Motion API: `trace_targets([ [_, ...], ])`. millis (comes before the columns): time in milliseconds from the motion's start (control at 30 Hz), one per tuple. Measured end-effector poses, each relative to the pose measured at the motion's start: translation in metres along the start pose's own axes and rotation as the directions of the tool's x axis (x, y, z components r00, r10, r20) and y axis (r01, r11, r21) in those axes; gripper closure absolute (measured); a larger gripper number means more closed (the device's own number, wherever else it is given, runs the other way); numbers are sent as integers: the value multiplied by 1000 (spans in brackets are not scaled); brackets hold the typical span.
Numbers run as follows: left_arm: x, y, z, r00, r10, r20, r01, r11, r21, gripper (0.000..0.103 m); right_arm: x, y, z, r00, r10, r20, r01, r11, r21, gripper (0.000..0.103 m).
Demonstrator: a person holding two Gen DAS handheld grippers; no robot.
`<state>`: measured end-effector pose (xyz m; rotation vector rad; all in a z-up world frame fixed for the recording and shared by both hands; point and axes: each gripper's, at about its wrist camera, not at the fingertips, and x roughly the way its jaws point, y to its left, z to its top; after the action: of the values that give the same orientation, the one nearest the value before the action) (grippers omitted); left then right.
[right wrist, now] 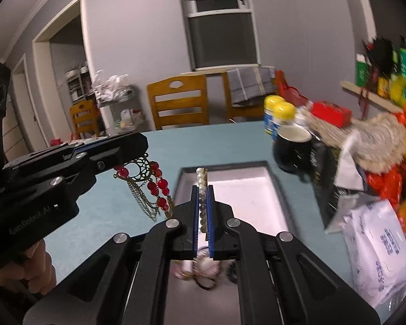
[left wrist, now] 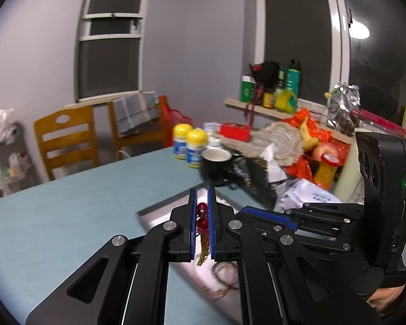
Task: Organize jewelry
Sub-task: 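Carry the ornament with the left gripper while the right carries the pearl pin to the tray, then lower the ornament into the tray and open the left gripper while the right releases the pin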
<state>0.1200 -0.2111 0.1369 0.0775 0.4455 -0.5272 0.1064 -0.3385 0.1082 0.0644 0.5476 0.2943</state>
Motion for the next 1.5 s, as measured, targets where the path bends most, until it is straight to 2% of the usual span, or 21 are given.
trace_targets([
  [233,33,-22,-8,998,-40,-43,41,999,21,95,10,-29,-9,999,-27,-19,28,998,54,98],
  [533,62,-6,-17,996,-22,-88,24,1000,16,95,42,-43,-14,999,-1,-32,4,994,112,98],
  [767,78,-3,-19,992,-42,-116,44,999,13,95,42,-47,-15,1000,5,-23,-2,992,129,98],
  [1367,107,0,-43,972,-23,-232,37,998,55,95,50,-44,-29,991,-72,-113,80,994,74,98],
  [1500,113,-6,-48,961,-35,-276,57,996,73,95,55,-43,-33,985,-86,-150,96,994,56,98],
])
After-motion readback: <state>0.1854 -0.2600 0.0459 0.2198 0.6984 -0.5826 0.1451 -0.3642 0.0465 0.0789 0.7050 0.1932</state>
